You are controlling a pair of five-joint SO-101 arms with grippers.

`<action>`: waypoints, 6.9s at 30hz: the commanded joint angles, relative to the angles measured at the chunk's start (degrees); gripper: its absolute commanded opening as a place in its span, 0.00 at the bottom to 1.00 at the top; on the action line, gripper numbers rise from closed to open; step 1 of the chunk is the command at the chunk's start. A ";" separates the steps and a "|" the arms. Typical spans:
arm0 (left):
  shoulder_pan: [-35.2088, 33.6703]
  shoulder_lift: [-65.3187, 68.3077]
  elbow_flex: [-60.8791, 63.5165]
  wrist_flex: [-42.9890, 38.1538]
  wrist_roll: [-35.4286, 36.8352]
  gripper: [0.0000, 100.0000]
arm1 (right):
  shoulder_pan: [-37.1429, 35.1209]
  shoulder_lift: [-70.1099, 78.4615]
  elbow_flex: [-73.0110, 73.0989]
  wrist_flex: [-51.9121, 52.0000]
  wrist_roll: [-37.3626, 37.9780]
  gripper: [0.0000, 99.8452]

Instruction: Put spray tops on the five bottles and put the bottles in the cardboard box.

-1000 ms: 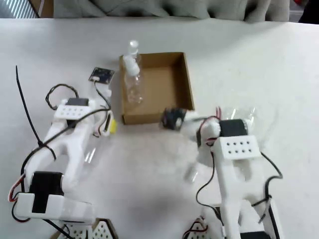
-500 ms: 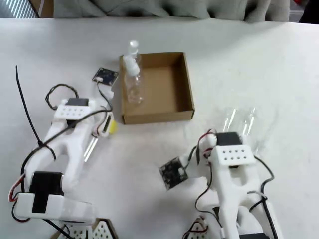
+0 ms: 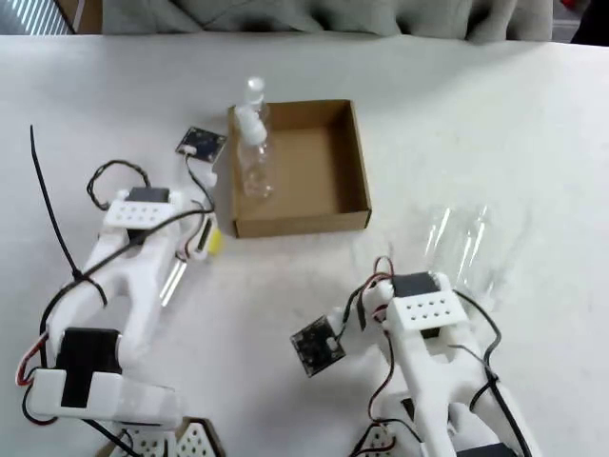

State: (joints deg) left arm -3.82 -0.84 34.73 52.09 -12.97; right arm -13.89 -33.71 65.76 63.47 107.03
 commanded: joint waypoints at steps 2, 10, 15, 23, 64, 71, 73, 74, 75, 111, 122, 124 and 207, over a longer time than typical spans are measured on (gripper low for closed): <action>0.84 -2.86 -0.18 -0.97 -0.62 0.02 | -0.57 -1.10 2.02 -4.44 -0.62 0.27; 0.84 -2.86 -0.18 -0.97 -0.62 0.02 | -0.57 -1.10 7.30 -14.20 -3.69 0.24; 0.84 -2.86 -0.18 -0.97 -0.62 0.02 | -2.51 -1.10 7.30 -17.10 -6.33 0.00; 0.84 -2.95 -0.18 -0.97 -0.62 0.02 | -4.35 -1.71 2.20 -18.51 -24.18 0.02; 1.63 -36.62 20.04 -9.58 -0.18 0.02 | -3.91 -31.16 -29.89 -9.19 -102.95 0.02; 2.07 -52.18 24.26 -11.60 -0.18 0.02 | -4.00 -39.78 -30.15 -17.19 -110.15 0.02; 2.24 -57.71 25.93 -11.78 -0.09 0.02 | -4.26 -40.75 -30.15 -18.51 -114.29 0.02; 2.42 -60.44 26.64 -11.87 -0.09 0.02 | -4.35 -40.92 -30.07 -19.38 -116.04 0.02; 2.51 -63.34 27.25 -11.87 -0.09 0.02 | -4.44 -40.84 -30.15 -20.18 -117.45 0.02; 18.68 -103.69 52.57 -22.07 14.42 0.02 | -31.16 -28.35 -44.13 -15.87 -123.52 0.02; 18.59 -103.69 52.66 -21.80 14.42 0.02 | -31.16 -28.44 -44.13 -14.20 -123.43 0.02; 18.59 -103.69 53.19 -22.07 14.42 0.02 | -31.16 -28.79 -44.48 -14.20 -123.43 0.02; 18.59 -103.69 53.98 -23.30 14.42 0.02 | -30.90 -28.35 -34.81 -19.65 -117.98 0.03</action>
State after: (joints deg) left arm 15.16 -103.87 89.49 30.29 2.15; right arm -47.21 -62.11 31.82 45.19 -14.90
